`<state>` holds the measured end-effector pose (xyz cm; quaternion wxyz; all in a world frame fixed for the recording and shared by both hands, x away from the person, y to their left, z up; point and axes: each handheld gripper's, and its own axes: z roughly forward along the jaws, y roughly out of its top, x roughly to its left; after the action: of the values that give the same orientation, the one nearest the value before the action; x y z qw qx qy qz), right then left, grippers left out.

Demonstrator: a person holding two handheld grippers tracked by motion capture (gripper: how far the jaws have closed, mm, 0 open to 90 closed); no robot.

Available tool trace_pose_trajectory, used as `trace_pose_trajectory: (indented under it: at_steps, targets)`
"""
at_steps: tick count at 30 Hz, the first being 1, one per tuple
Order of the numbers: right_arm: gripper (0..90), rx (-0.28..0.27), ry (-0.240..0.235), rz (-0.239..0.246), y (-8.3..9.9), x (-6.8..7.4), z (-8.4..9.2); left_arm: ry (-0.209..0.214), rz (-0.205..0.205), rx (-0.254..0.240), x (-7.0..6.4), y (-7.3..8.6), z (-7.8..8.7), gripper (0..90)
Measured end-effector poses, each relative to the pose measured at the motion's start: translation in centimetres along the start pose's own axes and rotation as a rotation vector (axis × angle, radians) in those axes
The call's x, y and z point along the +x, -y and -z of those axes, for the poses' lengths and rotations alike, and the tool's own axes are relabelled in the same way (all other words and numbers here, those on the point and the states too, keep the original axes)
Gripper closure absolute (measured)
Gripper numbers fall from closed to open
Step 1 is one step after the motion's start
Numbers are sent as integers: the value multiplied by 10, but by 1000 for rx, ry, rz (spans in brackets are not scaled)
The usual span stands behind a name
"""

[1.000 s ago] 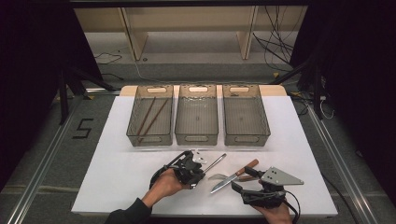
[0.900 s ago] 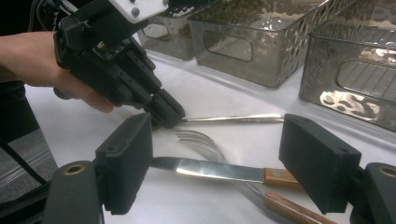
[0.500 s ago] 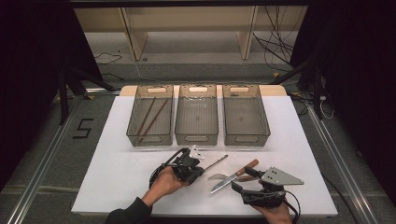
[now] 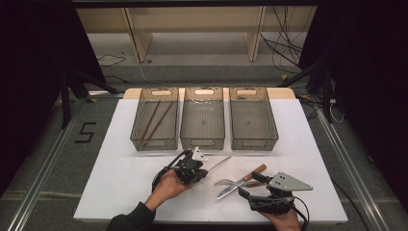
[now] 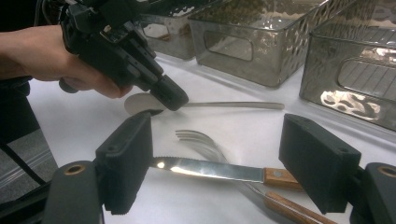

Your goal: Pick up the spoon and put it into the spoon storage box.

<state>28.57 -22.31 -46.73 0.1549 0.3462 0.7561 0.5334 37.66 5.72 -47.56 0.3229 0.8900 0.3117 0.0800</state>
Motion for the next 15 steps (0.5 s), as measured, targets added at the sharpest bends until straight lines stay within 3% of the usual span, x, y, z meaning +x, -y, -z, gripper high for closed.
trace_pose_trajectory:
  at_steps: [15]
  targets:
    - [265,-1,0,2,0,0,1,21,19,-56,11,-3,21,894]
